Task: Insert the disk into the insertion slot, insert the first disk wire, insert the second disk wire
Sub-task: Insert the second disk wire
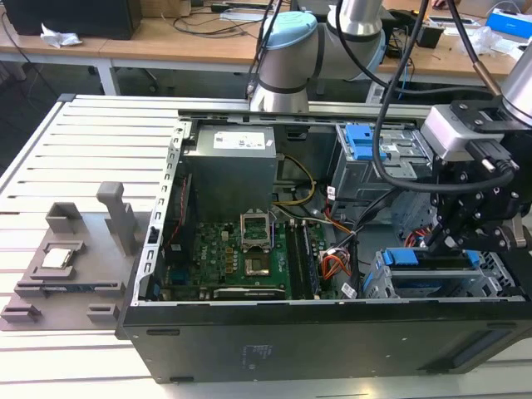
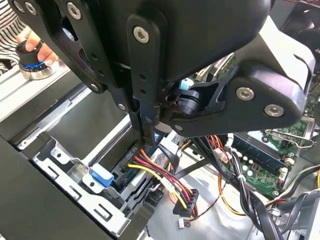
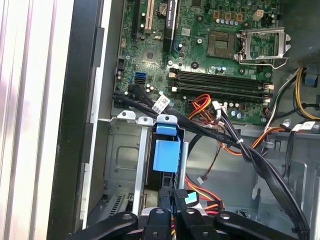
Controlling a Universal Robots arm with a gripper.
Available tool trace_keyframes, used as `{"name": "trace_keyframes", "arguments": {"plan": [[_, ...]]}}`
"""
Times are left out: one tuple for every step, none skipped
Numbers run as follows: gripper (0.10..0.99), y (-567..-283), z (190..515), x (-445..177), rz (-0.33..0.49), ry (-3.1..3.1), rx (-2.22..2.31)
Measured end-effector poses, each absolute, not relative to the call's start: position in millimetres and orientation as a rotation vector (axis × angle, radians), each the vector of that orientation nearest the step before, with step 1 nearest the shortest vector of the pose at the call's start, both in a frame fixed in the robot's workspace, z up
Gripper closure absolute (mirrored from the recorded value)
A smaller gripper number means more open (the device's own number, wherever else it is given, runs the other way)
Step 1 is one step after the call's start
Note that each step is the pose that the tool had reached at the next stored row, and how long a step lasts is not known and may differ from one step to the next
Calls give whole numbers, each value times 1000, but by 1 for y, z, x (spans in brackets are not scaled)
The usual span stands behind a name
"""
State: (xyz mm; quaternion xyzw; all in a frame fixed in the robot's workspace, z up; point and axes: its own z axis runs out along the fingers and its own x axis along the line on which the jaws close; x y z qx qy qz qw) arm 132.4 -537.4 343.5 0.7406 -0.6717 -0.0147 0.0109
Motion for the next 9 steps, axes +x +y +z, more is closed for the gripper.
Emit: {"name": "trace_keyframes", "arguments": {"plan": [[941,-538,343,133,-46,-2096,2310],[941,-538,342,134,-47,-2096,2310],[941,-539,341,134,-48,-2096,2311],[941,-539,342,135,-49,-2097,2311],[941,-539,341,135,-51,-2098,2312],[941,-539,342,135,-52,-2098,2312],[941,-539,342,135,-52,-2098,2313],[941,-539,343,135,-53,-2099,2313],[941,-539,344,135,-73,-2107,2324]]}}
